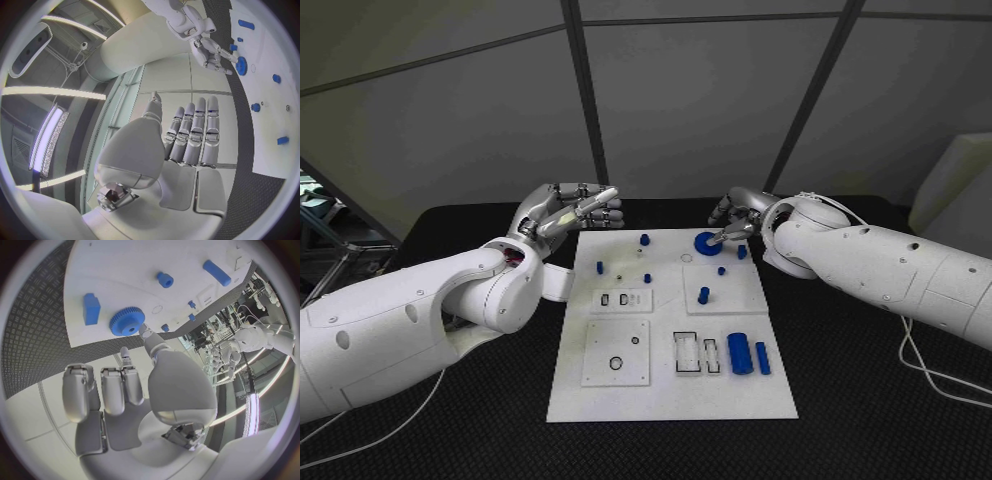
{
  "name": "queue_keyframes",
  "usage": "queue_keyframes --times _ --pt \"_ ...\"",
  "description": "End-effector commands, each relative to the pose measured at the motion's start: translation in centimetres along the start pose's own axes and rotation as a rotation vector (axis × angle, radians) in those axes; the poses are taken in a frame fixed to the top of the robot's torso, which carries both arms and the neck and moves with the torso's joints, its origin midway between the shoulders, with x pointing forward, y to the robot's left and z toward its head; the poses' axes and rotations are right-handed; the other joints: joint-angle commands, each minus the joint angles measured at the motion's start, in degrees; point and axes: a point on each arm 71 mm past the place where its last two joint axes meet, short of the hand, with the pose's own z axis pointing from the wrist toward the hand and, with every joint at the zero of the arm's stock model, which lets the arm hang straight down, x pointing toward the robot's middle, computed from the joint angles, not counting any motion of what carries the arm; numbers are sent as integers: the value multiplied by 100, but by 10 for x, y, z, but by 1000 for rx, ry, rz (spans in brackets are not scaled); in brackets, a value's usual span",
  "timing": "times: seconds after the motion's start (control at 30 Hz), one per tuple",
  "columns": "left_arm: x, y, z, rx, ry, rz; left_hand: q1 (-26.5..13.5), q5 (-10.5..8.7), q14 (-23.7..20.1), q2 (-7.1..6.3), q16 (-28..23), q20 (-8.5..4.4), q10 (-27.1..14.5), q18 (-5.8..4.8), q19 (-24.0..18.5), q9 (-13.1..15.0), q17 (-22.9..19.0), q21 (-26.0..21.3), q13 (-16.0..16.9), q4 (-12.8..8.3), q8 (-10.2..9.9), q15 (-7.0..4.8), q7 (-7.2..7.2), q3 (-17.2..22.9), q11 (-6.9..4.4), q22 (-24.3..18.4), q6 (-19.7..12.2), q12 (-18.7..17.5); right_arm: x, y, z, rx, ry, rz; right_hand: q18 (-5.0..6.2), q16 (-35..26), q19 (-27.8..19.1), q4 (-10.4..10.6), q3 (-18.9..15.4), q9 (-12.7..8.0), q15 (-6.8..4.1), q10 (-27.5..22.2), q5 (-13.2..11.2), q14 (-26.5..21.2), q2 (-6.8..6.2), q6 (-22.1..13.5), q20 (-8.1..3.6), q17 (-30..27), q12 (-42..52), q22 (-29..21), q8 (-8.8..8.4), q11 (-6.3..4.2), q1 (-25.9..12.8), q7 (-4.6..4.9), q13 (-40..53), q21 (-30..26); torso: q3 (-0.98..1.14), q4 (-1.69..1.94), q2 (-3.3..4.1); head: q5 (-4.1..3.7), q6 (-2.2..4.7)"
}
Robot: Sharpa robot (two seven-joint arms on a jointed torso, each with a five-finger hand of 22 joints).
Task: Assemble the parts on the task board
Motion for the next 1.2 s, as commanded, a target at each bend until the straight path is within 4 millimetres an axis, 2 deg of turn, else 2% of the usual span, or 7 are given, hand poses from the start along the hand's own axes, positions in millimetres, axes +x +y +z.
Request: queue_keyframes --times 0.03,0.5,0.63,0.77,0.93,1.2 --pt "1 -1 1 7 11 -6 -30 17 -31 41 -29 19 -32 -30 -7 -9 7 -32 -3 -10 -34 -2 -2 -29 0 -8 -37 -26 3 0 0 4 38 -39 -40 45 115 48 3 13 45 291 50 426 3 -9 12 617 39 681 2 39 57 6 938 19 2 -4 -2 10 -9" --pt "1 -1 1 6 10 -6 -30 17 -31 41 -29 19 -32 -30 -7 -9 7 -32 -3 -10 -34 -2 -2 -29 0 -8 -37 -26 12 -3 1 6 75 -45 -40 52 116 91 13 54 44 299 101 425 80 78 16 631 59 690 30 33 41 -6 964 24 4 1 1 13 -18" --pt "1 -1 2 6 11 -6 -30 17 -31 41 -29 19 -32 -30 -7 -9 7 -32 -3 -10 -34 -2 -2 -29 0 -8 -37 -26 13 -2 2 4 77 -44 -40 54 114 116 31 86 35 308 106 425 155 166 11 639 74 691 53 20 23 -22 984 24 3 1 1 17 -18" --pt "1 -1 2 5 10 -6 -30 17 -31 41 -29 19 -32 -30 -7 -9 7 -32 -3 -10 -34 -2 -2 -29 0 -8 -37 -26 14 -2 2 0 78 -42 -43 59 121 167 64 125 19 330 50 426 304 291 -1 652 103 708 77 3 -24 -42 1022 32 2 0 1 20 -29" --pt "0 0 2 5 9 -5 -27 17 -30 49 -37 22 -32 -30 -6 -8 13 -35 -1 -21 -40 0 -14 -36 1 -14 -30 -40 14 -3 2 2 78 -40 -43 60 123 195 96 165 -11 348 47 426 421 457 -26 660 124 716 111 -18 -57 -72 1051 35 3 -3 0 29 -38" --pt "-1 0 1 2 8 -4 -27 17 -30 49 -37 22 -32 -30 -6 -8 13 -35 -1 -21 -40 0 -14 -36 1 -14 -30 -40 12 -2 2 0 42 -69 -50 65 142 114 207 219 -100 376 129 430 556 748 -103 682 154 752 159 -76 26 -146 1092 49 4 -2 1 32 -45"
